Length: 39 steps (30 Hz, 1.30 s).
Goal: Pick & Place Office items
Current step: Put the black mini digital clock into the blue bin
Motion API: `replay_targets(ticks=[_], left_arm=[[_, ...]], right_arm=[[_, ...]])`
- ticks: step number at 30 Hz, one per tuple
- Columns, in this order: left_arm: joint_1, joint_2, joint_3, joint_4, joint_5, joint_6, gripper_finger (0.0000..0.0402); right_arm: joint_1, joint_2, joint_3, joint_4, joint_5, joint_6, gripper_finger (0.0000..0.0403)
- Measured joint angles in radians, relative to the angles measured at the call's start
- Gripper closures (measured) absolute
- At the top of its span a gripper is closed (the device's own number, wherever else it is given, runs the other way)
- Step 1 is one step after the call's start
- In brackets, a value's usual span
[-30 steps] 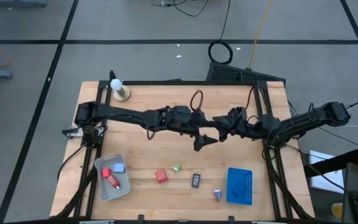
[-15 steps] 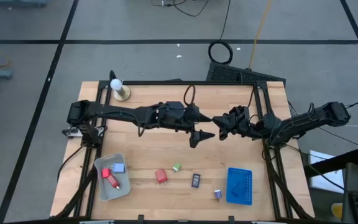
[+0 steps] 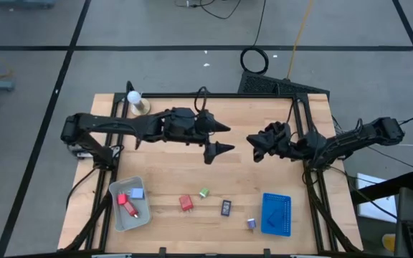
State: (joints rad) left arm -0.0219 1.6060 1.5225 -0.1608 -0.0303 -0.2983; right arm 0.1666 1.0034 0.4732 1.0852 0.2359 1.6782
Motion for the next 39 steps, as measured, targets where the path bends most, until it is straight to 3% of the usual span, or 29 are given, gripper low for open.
replay_targets(ticks=[11, 19, 27, 33, 39], left_arm=[[-0.014, -0.102, 0.0, -0.073, -0.012, -0.071, 0.0064], [-0.024, -0.136, 0.0, -0.08, -0.016, -0.119, 0.0065], [-0.034, -0.136, 0.0, -0.087, 0.03, -0.231, 0.0064], [-0.061, -0.135, 0.0, -0.099, 0.03, -0.254, 0.0064], [-0.089, -0.135, 0.0, -0.107, 0.029, -0.252, 0.0064]], right_arm=[[0.053, -0.042, 0.0, 0.019, -0.24, 0.0, 0.0379], [0.065, -0.046, 0.0, -0.089, -0.564, 0.004, 0.0374], [0.068, -0.046, 0.0, -0.158, -0.814, 0.004, 0.0379], [0.136, -0.046, 0.0, -0.282, -0.889, -0.017, 0.0367], [0.215, -0.046, 0.0, -0.485, -0.879, -0.076, 0.038]])
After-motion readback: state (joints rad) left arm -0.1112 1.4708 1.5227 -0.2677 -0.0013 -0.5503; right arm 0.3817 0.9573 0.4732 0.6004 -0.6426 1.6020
